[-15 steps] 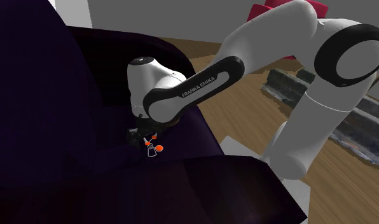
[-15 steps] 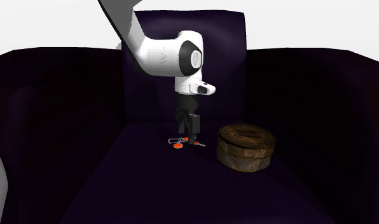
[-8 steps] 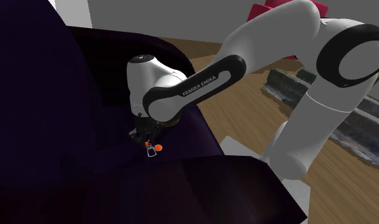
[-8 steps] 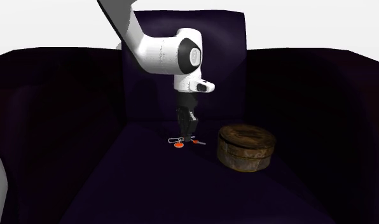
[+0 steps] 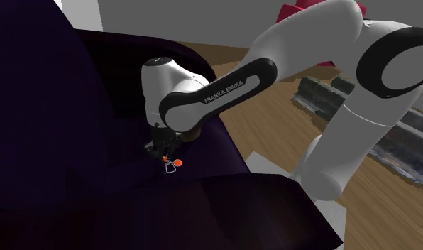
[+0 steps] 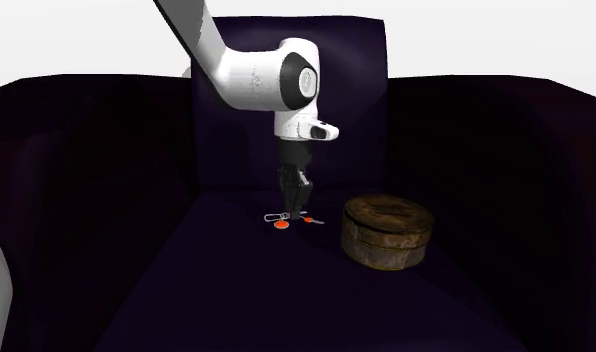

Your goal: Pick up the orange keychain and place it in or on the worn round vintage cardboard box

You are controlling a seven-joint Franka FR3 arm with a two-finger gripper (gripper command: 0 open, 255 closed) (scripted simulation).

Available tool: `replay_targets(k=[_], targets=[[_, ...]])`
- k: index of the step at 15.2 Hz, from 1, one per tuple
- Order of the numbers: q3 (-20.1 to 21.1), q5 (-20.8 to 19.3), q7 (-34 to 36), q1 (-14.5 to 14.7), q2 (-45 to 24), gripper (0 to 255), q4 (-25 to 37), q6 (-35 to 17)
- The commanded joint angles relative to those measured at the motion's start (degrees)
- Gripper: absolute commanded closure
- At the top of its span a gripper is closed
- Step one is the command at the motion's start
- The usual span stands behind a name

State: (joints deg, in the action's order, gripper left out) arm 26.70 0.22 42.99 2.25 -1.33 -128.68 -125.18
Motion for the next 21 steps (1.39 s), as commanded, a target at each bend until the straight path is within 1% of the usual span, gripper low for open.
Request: replay_targets(k=[1, 10, 21], targets=[[-0.06, 0.52, -0.45, -0.09, 0.96, 255, 0.57, 1.5], [-0.31, 2.25, -1.72, -0.23, 4.63, 255, 4.14, 8.39], [-0.81, 3.38, -2.6, -0.38, 7.63, 255, 9.83, 16.82]])
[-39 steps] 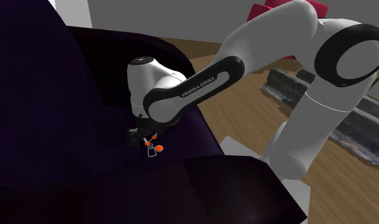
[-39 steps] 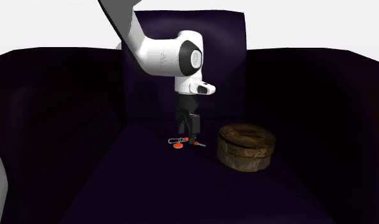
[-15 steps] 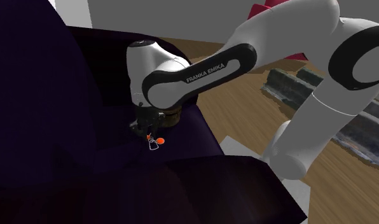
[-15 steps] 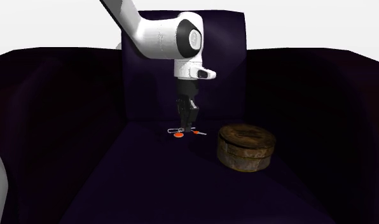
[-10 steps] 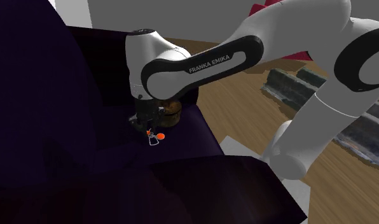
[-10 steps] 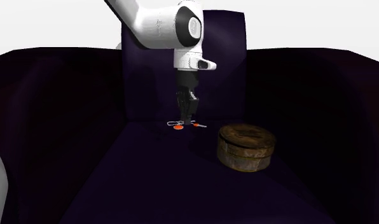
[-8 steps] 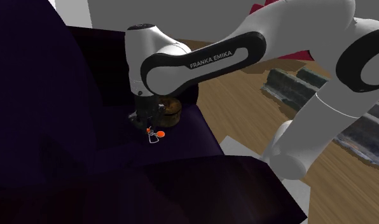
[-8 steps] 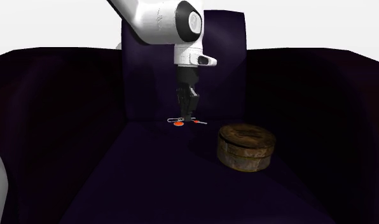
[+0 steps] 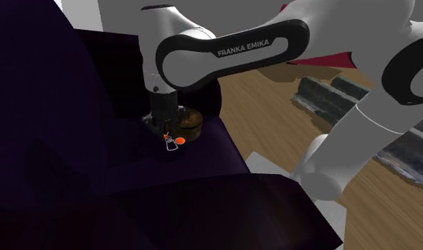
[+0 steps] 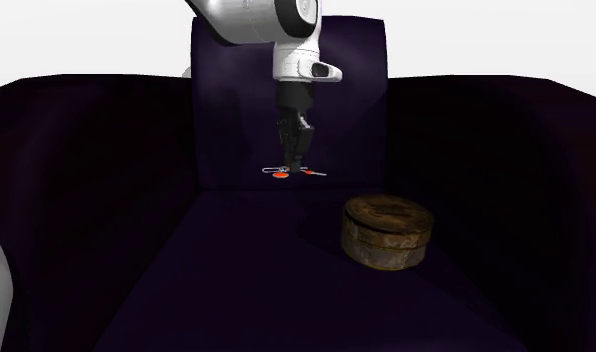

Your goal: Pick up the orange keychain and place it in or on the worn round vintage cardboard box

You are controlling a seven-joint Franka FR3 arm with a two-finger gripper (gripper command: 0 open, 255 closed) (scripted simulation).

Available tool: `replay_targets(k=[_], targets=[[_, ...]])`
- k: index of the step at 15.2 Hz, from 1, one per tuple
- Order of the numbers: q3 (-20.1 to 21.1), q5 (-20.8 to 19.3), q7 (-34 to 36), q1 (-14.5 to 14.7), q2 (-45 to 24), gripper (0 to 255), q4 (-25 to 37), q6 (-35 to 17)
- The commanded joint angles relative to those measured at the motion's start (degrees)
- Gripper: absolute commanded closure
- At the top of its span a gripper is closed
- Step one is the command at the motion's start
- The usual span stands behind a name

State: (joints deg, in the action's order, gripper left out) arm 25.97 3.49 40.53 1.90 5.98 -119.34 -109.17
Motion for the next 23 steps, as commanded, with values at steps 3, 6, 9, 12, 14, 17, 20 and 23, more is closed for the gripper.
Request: replay_targets(k=[3, 6, 9, 12, 14, 17, 20, 23], targets=[[-0.22, 0.27, -0.26, -0.08, 0.85, 255, 2.3, 3.11], [-1.03, 0.07, -1.6, -0.73, 0.92, 255, 3.17, 4.08], [-3.27, -0.82, -5.39, -2.62, 0.24, 255, 4.03, 4.44], [-5.38, -1.81, -9.0, -4.5, -0.95, 255, 5.48, 4.85], [-6.73, -2.5, -11.32, -5.72, -2.01, 255, 6.77, 5.16], [-8.65, -3.56, -14.68, -7.52, -3.99, 255, 9.21, 5.72], [-10.1, -4.43, -17.31, -8.98, -6.05, 255, 11.02, 5.53], [-10.08, -4.54, -17.2, -8.96, -6.42, 255, 9.13, 3.28]])
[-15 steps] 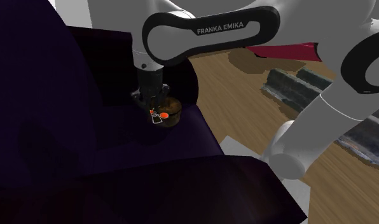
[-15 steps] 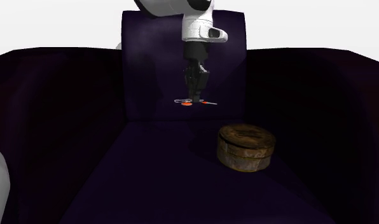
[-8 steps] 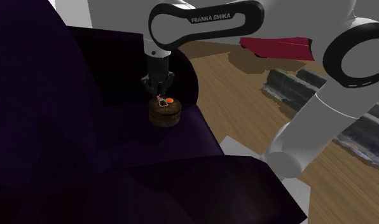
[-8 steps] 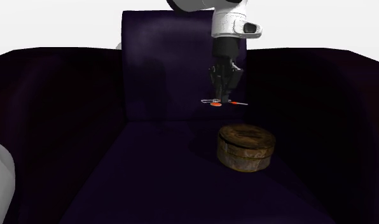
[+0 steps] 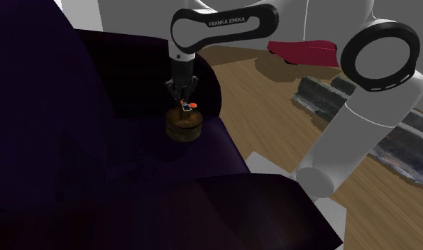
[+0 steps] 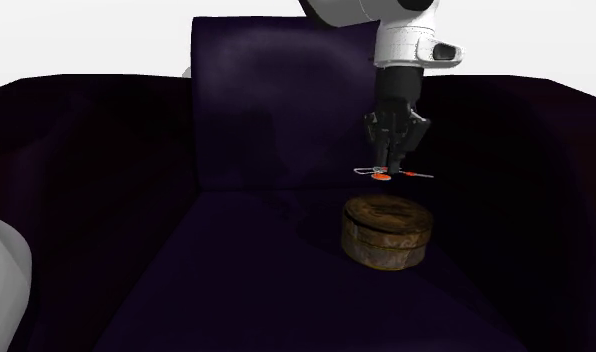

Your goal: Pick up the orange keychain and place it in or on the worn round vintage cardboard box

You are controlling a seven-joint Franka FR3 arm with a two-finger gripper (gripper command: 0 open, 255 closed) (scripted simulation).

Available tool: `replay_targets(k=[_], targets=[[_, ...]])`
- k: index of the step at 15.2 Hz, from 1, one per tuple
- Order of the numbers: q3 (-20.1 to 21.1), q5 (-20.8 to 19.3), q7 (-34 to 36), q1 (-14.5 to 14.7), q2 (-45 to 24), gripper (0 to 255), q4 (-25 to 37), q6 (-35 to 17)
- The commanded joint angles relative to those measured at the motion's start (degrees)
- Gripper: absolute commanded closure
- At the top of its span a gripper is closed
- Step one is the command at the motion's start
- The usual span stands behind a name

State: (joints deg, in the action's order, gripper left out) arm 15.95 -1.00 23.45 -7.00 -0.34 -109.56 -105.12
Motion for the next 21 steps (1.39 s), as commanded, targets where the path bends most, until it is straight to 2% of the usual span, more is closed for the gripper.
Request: replay_targets(k=[1, 11, 19, 20, 21], targets=[[-0.05, -0.1, -0.08, -0.05, -0.25, 255, -1.26, -1.52], [-0.01, -0.8, 0.51, 0.04, -2.44, 255, -6.63, -8.98], [-0.01, -0.8, 0.51, 0.04, -2.44, 255, -6.62, -8.97], [-0.01, -0.8, 0.51, 0.04, -2.44, 0, -6.62, -8.97], [-0.01, -0.8, 0.51, 0.04, -2.44, 0, -6.62, -8.97]])
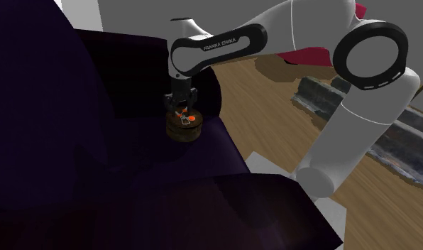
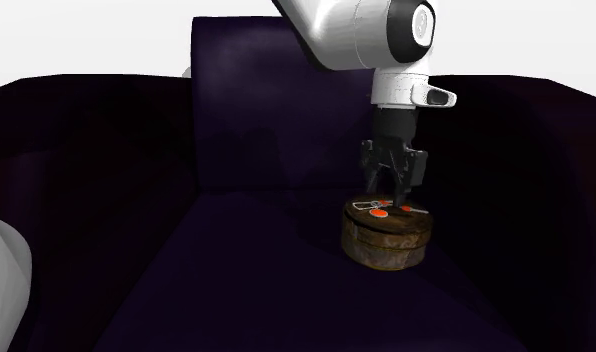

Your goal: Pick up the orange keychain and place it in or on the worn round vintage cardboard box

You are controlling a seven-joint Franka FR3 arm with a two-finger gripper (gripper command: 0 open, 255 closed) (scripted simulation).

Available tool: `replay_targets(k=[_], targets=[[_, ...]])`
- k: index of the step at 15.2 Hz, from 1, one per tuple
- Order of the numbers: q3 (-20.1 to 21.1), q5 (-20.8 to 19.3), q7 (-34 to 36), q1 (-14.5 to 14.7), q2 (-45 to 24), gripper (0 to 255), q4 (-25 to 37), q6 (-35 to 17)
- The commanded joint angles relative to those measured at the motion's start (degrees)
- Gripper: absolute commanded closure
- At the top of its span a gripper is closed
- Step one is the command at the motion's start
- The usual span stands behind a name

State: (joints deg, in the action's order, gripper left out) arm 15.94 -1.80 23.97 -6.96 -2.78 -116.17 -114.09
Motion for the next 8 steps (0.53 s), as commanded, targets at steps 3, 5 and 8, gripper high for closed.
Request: replay_targets(k=[3, 5, 8], targets=[[0.0, 0.0, 0.0, 0.0, 0.0, 0, 0.0, 0.0], [0.01, 0.16, -0.11, -0.01, 0.46, 0, 1.43, 1.87], [0.04, 0.47, -0.33, -0.01, 1.34, 0, 5.86, 7.14]])
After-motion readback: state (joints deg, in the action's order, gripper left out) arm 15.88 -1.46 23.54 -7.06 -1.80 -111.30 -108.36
